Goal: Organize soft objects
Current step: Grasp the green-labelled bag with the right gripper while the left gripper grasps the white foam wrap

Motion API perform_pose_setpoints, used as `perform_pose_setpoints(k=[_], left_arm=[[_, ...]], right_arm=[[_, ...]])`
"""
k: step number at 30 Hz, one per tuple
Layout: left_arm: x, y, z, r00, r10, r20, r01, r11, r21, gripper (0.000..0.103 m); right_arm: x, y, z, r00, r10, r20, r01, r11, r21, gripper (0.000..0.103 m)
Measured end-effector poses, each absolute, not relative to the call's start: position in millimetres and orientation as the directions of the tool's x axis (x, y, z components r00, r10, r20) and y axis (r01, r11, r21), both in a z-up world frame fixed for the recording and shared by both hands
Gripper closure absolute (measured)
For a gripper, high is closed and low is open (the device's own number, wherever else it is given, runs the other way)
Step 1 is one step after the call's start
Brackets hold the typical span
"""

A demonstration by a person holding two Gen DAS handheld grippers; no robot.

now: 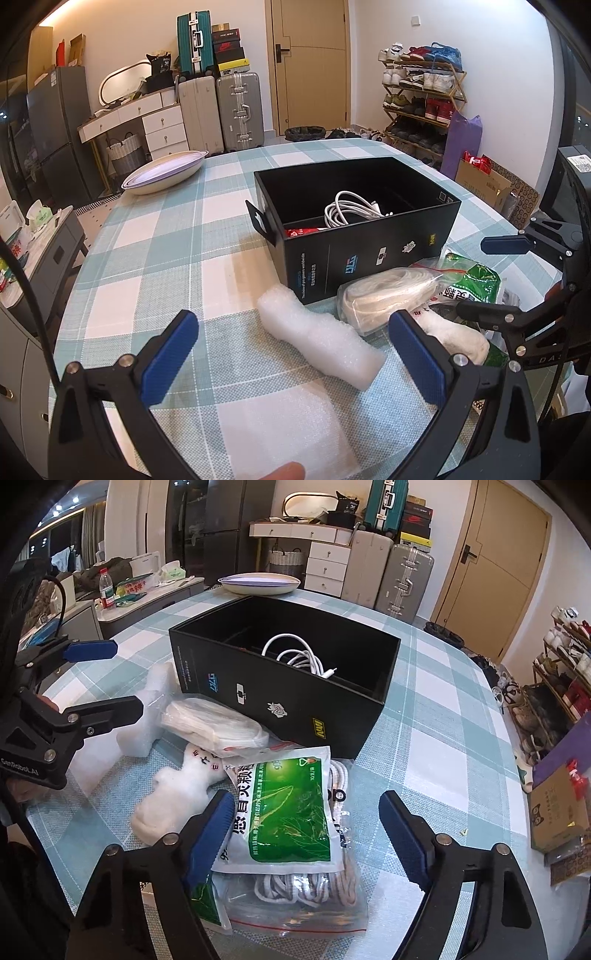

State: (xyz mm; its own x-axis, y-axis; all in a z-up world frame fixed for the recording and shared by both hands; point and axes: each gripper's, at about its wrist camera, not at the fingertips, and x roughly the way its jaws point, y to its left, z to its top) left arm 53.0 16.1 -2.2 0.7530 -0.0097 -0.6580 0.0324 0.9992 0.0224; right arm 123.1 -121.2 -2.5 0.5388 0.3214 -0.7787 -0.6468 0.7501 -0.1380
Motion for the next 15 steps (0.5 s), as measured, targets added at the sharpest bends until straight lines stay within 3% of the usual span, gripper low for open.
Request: perform_pose_setpoints(k=[4,8,15], left_arm=[[53.1,16.4,-4.6,0.750,-0.010,-0.661,0.035,0.999,0.025,0.000],[53.3,16.7,-4.9,0.746,-0.009,-0.666,0.035,0.999,0.025,0.000],[54.3,17.2,-2.8,0.743,-0.009,-0.669,0.033,0.999,0.022,0.000]], right_arm=[[123.7,-121.9,-4.7,0.529,0.325,-0.784,-0.654,0.745,-0.133,0.030],[124.7,-123.5,-3.3,0.517,0.341,-0.785,-0.666,0.737,-0.118,0.048],[121.6,-127.6,2.3,0.504,0.372,-0.779,-0.685,0.721,-0.098,0.050]])
